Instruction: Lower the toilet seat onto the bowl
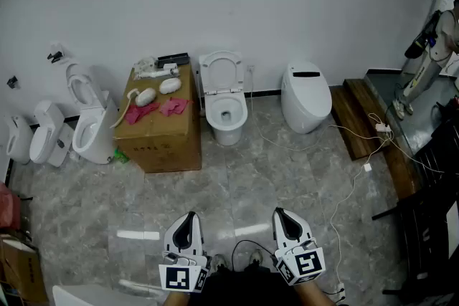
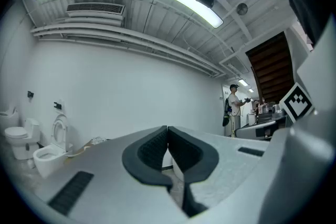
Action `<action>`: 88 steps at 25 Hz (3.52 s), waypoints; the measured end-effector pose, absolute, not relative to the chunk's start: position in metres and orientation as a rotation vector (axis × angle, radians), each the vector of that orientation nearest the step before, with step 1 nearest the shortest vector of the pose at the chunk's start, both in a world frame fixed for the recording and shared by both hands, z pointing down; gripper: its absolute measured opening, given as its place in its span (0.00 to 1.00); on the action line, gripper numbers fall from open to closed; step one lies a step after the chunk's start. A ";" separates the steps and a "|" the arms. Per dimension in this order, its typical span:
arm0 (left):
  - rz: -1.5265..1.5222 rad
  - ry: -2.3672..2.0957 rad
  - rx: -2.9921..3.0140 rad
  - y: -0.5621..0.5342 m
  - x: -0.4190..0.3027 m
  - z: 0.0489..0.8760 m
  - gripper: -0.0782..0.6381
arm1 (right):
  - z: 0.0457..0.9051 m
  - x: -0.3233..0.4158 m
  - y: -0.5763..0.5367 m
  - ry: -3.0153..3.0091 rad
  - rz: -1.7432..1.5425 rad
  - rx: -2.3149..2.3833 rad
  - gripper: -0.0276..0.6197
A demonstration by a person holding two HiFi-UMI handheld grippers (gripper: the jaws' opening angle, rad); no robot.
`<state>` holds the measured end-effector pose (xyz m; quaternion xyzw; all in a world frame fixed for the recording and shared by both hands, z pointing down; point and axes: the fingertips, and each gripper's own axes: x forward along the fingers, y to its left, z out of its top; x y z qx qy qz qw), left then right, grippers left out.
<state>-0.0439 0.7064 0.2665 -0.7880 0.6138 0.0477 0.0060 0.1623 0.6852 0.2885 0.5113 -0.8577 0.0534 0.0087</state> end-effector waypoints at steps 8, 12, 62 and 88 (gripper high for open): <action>0.152 1.914 -2.478 0.706 -0.043 0.267 0.12 | 0.289 0.159 0.686 -2.678 0.174 1.598 0.08; 0.148 1.907 -2.480 0.705 -0.038 0.266 0.12 | 0.288 0.162 0.685 -2.683 0.181 1.597 0.08; 0.099 1.869 -2.543 0.303 -0.091 0.277 0.12 | 0.296 0.087 0.285 -2.683 0.190 1.546 0.08; -0.048 2.066 -2.435 -0.039 -0.088 0.281 0.12 | 0.335 0.084 -0.075 -2.727 0.307 1.271 0.08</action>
